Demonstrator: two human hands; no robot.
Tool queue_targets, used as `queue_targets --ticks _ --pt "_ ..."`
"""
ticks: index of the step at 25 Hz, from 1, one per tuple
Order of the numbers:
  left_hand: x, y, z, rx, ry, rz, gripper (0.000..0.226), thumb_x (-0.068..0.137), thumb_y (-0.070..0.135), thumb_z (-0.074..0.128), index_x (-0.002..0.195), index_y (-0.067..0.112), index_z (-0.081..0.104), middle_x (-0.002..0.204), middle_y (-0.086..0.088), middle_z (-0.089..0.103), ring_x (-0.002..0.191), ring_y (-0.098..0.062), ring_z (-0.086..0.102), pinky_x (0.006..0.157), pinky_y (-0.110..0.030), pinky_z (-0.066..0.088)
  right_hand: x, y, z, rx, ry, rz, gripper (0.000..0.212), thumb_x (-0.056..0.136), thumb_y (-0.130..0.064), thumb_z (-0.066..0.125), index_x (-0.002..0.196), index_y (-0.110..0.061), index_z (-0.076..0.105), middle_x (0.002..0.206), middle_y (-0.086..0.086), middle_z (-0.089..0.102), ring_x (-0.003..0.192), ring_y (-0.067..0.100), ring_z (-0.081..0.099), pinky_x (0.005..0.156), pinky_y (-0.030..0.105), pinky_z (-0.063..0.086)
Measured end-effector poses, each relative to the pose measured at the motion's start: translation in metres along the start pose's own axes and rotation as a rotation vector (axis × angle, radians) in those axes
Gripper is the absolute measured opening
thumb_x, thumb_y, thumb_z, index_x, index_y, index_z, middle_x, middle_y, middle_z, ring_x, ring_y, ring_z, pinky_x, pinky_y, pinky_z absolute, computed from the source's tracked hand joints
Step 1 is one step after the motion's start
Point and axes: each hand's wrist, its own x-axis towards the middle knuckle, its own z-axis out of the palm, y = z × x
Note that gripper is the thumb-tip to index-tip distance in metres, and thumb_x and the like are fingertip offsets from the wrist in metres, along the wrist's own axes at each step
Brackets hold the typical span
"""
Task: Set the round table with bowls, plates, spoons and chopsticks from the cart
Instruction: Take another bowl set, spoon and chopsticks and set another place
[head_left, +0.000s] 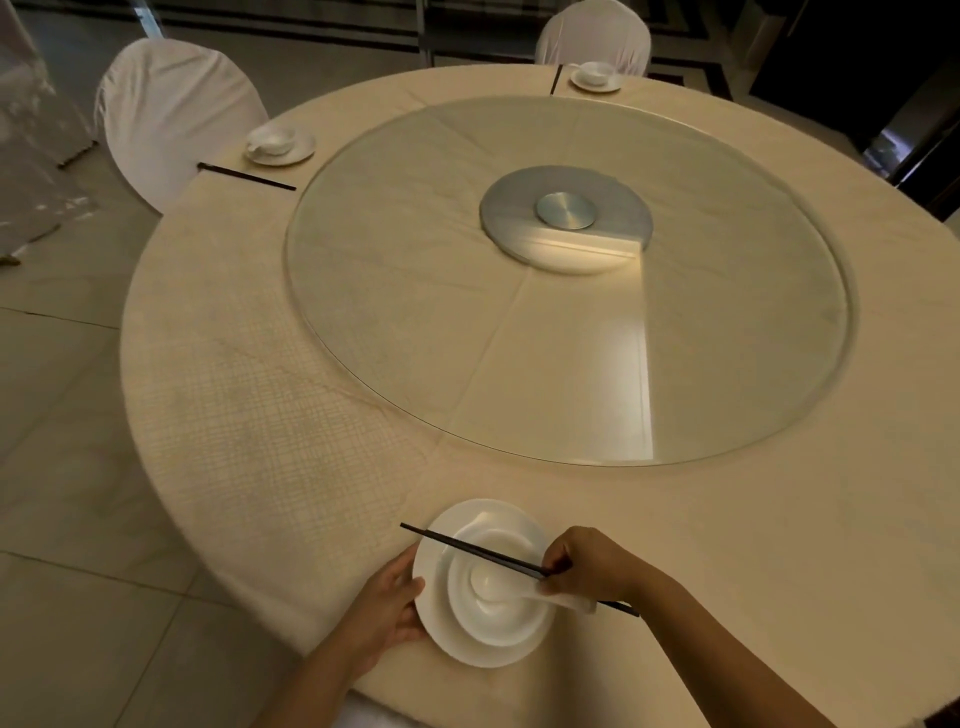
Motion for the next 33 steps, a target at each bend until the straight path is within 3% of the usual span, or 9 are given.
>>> queue_targets --ticks 6,11,14,16,18,21,26,29,33 --pt "0.002 -0.005 0.005 0.09 0.077 0.096 0.039 0.093 0.004 0.048 0.116 0.035 0.054 0.107 0.004 0.068 0.092 -0.022 0.069 0.063 -0.034 0.058 0.011 -0.014 0.002 -0.294 0.044 -0.011 0.017 0.081 -0.017 0.06 0.089 -0.006 0.07 0.072 0.002 0.055 0.072 0.019 0.049 0.057 0.019 0.037" --pt "0.001 -0.003 0.01 0.387 0.179 0.28 0.045 0.087 -0.008 0.047 0.117 0.023 0.058 0.081 -0.01 0.064 0.073 -0.021 0.063 0.062 -0.039 0.06 0.01 -0.02 0.01 -0.399 0.081 0.009 0.024 0.087 -0.019 0.053 0.102 -0.008 0.069 0.099 0.014 0.066 0.076 0.018 0.046 0.067 0.024 0.037" --pt "-0.001 0.0 0.01 0.45 0.182 0.341 0.049 0.084 -0.01 0.049 0.121 0.02 0.058 0.09 -0.014 0.07 0.079 -0.027 0.065 0.064 -0.04 0.06 0.006 -0.022 0.01 -0.402 0.138 0.011 0.025 0.088 -0.018 0.051 0.101 -0.007 0.068 0.088 0.01 0.056 0.076 0.02 0.045 0.061 0.023 0.035" --pt "-0.001 -0.001 0.01 0.462 0.193 0.353 0.051 0.083 -0.01 0.05 0.124 0.018 0.057 0.091 -0.013 0.07 0.081 -0.027 0.065 0.065 -0.038 0.06 -0.001 -0.021 0.004 -0.319 0.195 -0.002 0.024 0.089 -0.022 0.053 0.099 -0.009 0.07 0.082 0.002 0.049 0.074 0.019 0.047 0.062 0.022 0.036" --pt "-0.001 -0.002 0.01 0.445 0.206 0.344 0.051 0.082 -0.011 0.05 0.126 0.014 0.055 0.085 -0.009 0.066 0.075 -0.021 0.062 0.058 -0.031 0.059 -0.014 -0.007 -0.002 -0.133 0.314 0.012 0.02 0.088 -0.025 0.057 0.076 -0.015 0.07 0.069 -0.003 0.049 0.063 0.012 0.047 0.053 0.014 0.033" --pt "0.0 -0.006 0.008 0.445 0.233 0.336 0.051 0.083 -0.011 0.051 0.127 0.013 0.054 0.082 -0.004 0.064 0.072 -0.018 0.06 0.053 -0.028 0.057 -0.036 0.03 0.004 0.169 0.489 0.182 0.043 0.085 -0.023 0.063 0.047 -0.02 0.045 0.046 -0.007 0.042 0.042 0.004 0.041 0.045 0.013 0.032" --pt "0.003 -0.007 0.006 0.496 0.258 0.32 0.049 0.085 -0.008 0.052 0.128 0.016 0.055 0.082 -0.004 0.063 0.074 -0.024 0.059 0.068 -0.043 0.058 -0.035 0.062 0.041 0.396 0.525 0.448 0.038 0.085 -0.012 0.062 0.051 -0.013 0.045 0.052 -0.003 0.053 0.037 0.008 0.057 0.037 0.009 0.038" --pt "0.004 -0.007 0.005 0.52 0.267 0.304 0.05 0.085 -0.006 0.054 0.13 0.016 0.053 0.09 -0.016 0.063 0.08 -0.029 0.059 0.073 -0.046 0.057 -0.027 0.064 0.052 0.414 0.578 0.466 0.024 0.083 -0.01 0.061 0.062 -0.009 0.05 0.062 0.005 0.057 0.048 0.02 0.058 0.049 0.024 0.048" --pt "0.005 -0.008 0.005 0.517 0.269 0.291 0.05 0.085 -0.007 0.053 0.13 0.015 0.052 0.092 -0.014 0.058 0.081 -0.027 0.058 0.065 -0.035 0.059 -0.031 0.068 0.061 0.351 0.652 0.459 0.018 0.084 -0.013 0.059 0.068 -0.009 0.051 0.067 0.006 0.058 0.06 0.025 0.057 0.055 0.03 0.045"
